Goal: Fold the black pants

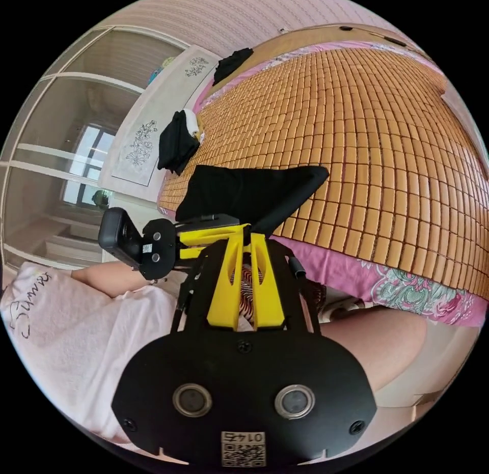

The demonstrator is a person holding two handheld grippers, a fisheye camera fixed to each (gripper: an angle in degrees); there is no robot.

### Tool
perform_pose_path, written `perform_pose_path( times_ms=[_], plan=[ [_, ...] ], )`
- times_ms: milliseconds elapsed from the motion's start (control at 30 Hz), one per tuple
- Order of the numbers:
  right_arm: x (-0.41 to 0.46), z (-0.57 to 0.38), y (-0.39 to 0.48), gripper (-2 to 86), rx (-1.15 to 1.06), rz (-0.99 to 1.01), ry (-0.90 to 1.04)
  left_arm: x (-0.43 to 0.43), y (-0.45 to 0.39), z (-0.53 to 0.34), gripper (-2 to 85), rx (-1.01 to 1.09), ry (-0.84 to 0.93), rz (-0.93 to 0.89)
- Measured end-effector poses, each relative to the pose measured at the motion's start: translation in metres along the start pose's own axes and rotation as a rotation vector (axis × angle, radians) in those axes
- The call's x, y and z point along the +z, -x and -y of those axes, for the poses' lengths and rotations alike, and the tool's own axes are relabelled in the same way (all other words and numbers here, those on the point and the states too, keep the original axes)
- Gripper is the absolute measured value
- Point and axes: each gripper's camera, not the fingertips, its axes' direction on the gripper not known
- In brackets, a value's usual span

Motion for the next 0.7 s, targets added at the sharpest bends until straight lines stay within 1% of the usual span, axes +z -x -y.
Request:
perform_pose_path(
  times_ms=[67,133,167,267,300,400,433,467,533,633,700],
  plan=[
    [-0.036,-0.012,-0.014,14.0,0.049,-0.022,-0.159,-0.004,0.006,-0.003,2.5,-0.04,0.038,-0.019],
    [-0.051,-0.02,-0.037,17.2,0.069,-0.024,-0.233,-0.009,0.008,-0.01,1.9,-0.052,0.013,-0.022],
    [-0.054,-0.024,-0.06,18.0,0.161,-0.015,-0.253,-0.013,0.008,-0.014,1.7,-0.053,-0.002,-0.018],
    [-0.045,-0.032,-0.105,20.4,0.336,0.12,-0.262,-0.024,0.008,-0.023,1.3,-0.048,-0.014,-0.019],
    [-0.043,-0.032,-0.112,20.7,0.365,0.136,-0.263,-0.026,0.008,-0.025,1.3,-0.045,-0.016,-0.024],
    [-0.041,-0.033,-0.129,16.2,0.436,0.219,-0.29,-0.035,0.009,-0.033,1.2,-0.043,-0.021,-0.039],
    [-0.041,-0.03,-0.131,11.2,0.423,0.246,-0.274,-0.038,0.01,-0.036,1.1,-0.054,-0.026,-0.05],
    [-0.04,-0.028,-0.138,4.7,0.481,0.256,-0.207,-0.041,0.011,-0.038,1.0,-0.064,-0.036,-0.065],
    [-0.047,-0.028,-0.143,3.5,0.485,0.303,-0.204,-0.045,0.013,-0.038,1.0,-0.068,-0.051,-0.08],
    [-0.081,-0.037,-0.146,2.6,0.444,0.407,-0.314,-0.053,0.016,-0.03,0.9,-0.046,-0.091,-0.1],
    [-0.111,-0.043,-0.145,2.4,0.389,0.42,-0.391,-0.059,0.02,-0.019,0.9,-0.045,-0.128,-0.135]
  ],
)
